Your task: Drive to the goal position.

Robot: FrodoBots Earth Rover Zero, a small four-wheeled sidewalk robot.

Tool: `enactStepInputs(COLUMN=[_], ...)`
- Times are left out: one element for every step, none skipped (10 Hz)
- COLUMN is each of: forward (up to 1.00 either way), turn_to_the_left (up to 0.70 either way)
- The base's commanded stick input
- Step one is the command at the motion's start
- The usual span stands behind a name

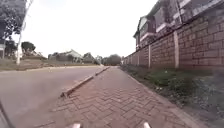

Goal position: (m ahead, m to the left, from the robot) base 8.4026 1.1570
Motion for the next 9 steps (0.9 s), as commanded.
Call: enactStepInputs(forward=[0.5,0.5,0.5,0.5,0.5,0.5,0.5,0.5,0.5], turn_to_the_left=[0.0,0.0,0.0,0.0,0.0,0.0,0.0,0.0,0.0])
